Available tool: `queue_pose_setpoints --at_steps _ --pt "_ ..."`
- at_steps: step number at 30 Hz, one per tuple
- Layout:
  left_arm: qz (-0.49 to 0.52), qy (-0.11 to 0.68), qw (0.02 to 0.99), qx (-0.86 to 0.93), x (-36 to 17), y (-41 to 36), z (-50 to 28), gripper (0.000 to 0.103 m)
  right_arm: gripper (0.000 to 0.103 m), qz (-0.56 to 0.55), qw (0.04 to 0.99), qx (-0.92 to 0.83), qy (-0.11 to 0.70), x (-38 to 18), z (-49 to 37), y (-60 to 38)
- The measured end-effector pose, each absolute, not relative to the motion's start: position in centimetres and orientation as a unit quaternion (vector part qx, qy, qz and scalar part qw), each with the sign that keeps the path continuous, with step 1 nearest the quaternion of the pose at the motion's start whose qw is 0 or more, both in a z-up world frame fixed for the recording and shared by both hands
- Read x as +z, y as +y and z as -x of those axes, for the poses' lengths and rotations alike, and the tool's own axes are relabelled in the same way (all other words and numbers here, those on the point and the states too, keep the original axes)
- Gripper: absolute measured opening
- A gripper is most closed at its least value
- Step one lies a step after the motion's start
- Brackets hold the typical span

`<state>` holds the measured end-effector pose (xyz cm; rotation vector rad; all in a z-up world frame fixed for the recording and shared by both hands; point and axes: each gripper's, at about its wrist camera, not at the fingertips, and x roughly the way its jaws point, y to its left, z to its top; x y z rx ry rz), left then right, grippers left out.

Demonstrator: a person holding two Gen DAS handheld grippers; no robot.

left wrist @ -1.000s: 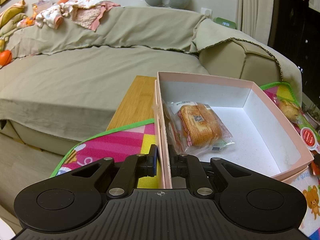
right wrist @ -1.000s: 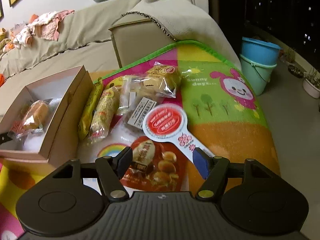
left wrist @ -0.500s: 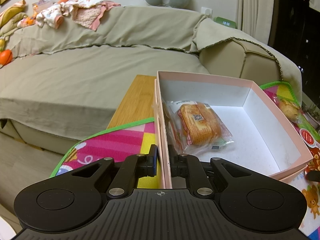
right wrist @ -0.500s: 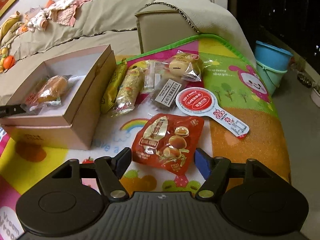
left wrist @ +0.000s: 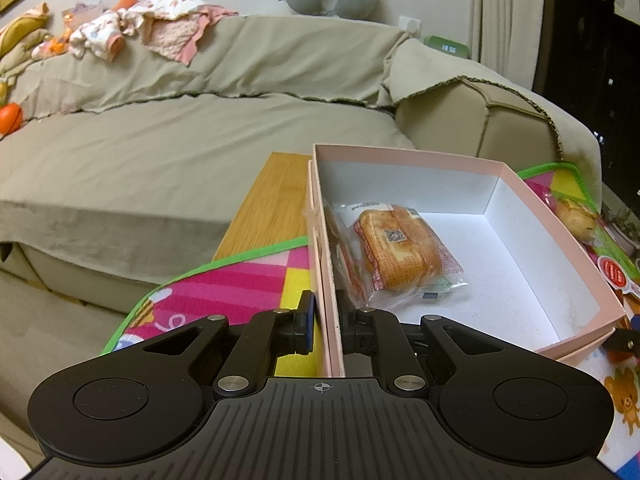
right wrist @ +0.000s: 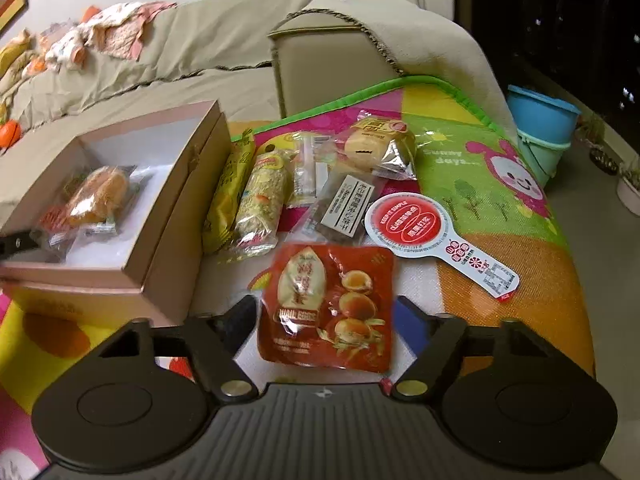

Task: Organize objects
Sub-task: 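Move the right tool to the red quail egg pouch and grasp it, then place the red quail egg pouch in the pink box beside the bread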

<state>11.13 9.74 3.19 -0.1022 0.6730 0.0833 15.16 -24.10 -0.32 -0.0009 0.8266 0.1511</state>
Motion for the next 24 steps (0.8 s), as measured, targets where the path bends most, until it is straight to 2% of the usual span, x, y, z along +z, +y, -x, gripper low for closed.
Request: queue_pose_setpoints --at_steps 14,18,24 --pt "0.044 0.329 0.943 0.037 3.3 9.8 -11.4 0.012 0.072 0.035 0.897 0.111 0.426 1.0 -9.2 -23.8" --pt "0.046 0.33 0.942 0.035 3.3 9.9 -11.3 0.012 0.072 0.02 0.896 0.14 0.422 3.6 -7.6 -23.5" --pt "0.051 0.33 0.942 0.032 3.2 10.1 -11.4 0.012 0.072 0.014 0.915 0.201 0.35 10.5 -6.5 -21.3"
